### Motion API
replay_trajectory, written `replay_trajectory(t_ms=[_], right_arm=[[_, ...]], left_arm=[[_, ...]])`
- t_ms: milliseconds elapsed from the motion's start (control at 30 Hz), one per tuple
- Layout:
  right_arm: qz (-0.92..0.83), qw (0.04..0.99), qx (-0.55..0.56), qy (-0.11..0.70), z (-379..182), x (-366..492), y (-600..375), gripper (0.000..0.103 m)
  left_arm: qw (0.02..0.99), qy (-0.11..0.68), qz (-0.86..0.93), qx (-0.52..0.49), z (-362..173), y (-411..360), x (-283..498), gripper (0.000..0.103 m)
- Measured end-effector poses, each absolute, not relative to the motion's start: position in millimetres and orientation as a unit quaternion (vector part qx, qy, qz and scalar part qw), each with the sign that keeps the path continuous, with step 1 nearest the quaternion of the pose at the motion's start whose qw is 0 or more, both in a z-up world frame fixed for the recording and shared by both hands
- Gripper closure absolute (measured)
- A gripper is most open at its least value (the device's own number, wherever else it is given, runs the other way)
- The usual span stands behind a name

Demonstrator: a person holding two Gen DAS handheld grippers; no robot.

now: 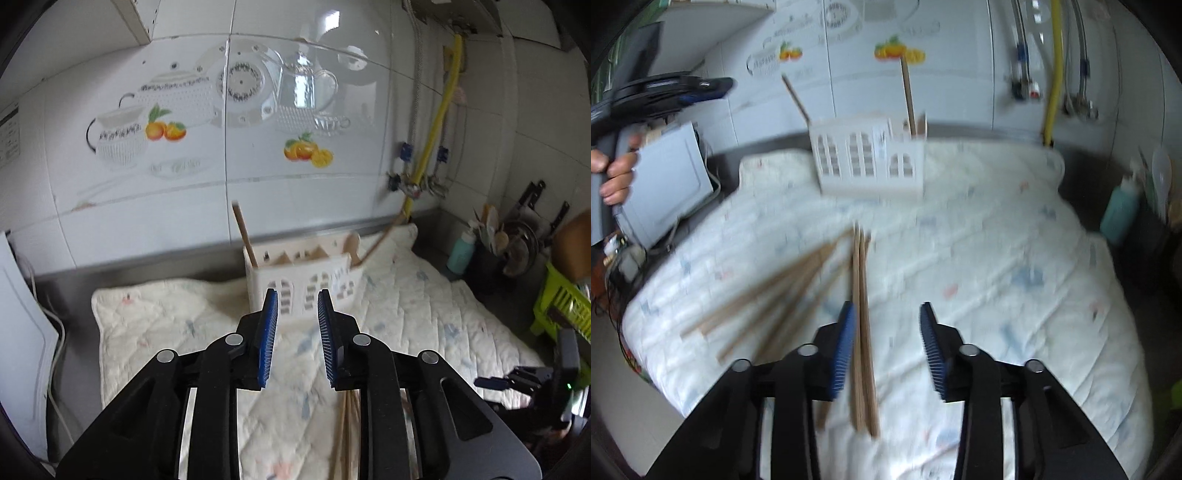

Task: Organize utensils
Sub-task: 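Drop the right tool's chopstick into the holder while the left tool releases its chopstick there, then grasp a chopstick from the pile with the right tool while the left tool grasps another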

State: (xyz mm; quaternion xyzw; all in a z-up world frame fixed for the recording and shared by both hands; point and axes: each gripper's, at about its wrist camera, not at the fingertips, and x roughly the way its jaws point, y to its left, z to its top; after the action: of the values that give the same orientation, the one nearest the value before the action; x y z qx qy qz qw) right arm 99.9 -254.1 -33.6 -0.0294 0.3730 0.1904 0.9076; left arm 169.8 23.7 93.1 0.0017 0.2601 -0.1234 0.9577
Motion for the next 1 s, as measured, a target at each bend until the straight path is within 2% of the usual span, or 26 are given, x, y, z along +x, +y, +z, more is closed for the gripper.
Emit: replay_trajectory(t_ms=[133, 467, 1000], right_arm=[[0.194, 0.895, -0.015, 0.4, -59.7, 91.3, -260.1, 0.087], [0.212, 0.886, -0.018, 0.413, -77.2, 90.0, -250.3, 0.095], [0.213, 0.881, -0.047, 0.419, -85.2, 90.5, -242.1, 0.095]], left_arm=[[0.951, 0.284, -0.126, -0.007, 60.2, 27.7, 137.9, 0.08], [0.929, 0.349, -0.121, -0.026, -12.2, 34.9, 86.9, 0.08], [0.895, 0.417, -0.159, -0.009, -77.6, 15.5, 63.1, 0.081]])
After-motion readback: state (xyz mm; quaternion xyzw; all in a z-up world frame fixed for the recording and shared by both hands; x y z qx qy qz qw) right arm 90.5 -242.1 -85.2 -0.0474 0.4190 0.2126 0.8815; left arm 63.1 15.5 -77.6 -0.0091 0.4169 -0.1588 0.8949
